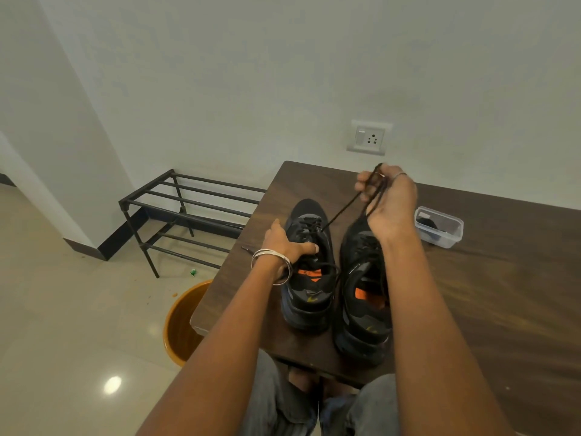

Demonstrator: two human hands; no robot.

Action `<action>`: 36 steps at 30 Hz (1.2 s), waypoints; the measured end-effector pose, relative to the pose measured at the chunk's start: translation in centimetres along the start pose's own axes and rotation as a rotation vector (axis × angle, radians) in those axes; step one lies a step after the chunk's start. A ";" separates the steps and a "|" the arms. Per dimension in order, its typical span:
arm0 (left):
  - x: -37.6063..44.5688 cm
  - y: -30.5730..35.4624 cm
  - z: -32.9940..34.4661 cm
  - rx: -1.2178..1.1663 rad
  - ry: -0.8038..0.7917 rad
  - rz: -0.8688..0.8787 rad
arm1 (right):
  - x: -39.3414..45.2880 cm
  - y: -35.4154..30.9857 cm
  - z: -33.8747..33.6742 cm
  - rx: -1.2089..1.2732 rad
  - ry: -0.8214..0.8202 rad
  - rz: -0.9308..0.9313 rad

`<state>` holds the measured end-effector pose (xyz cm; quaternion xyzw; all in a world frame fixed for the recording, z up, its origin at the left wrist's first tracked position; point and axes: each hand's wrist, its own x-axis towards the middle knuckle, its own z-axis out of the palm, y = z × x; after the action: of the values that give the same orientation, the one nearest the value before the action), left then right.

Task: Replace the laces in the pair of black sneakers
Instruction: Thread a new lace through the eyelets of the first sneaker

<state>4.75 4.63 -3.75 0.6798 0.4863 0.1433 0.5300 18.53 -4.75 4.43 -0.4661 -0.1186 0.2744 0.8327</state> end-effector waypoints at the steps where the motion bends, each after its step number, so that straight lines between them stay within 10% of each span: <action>1: 0.0 0.0 0.0 -0.001 -0.011 0.014 | -0.2 -0.2 -0.1 0.009 0.020 0.003; 7: 0.0 -0.1 0.1 0.065 -0.037 0.072 | 1.0 2.9 -1.6 -1.340 -0.236 -0.068; 10: 0.2 -0.1 0.1 0.109 -0.025 0.079 | 1.3 5.0 -1.7 -1.619 -0.373 0.090; 36: 0.2 -0.4 -2.8 0.102 -0.042 -0.019 | -0.2 0.7 -0.1 -1.132 -0.125 -0.190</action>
<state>2.67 6.40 -3.02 0.7041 0.4880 0.0990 0.5062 18.14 -4.63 3.81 -0.8092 -0.3374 0.1191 0.4660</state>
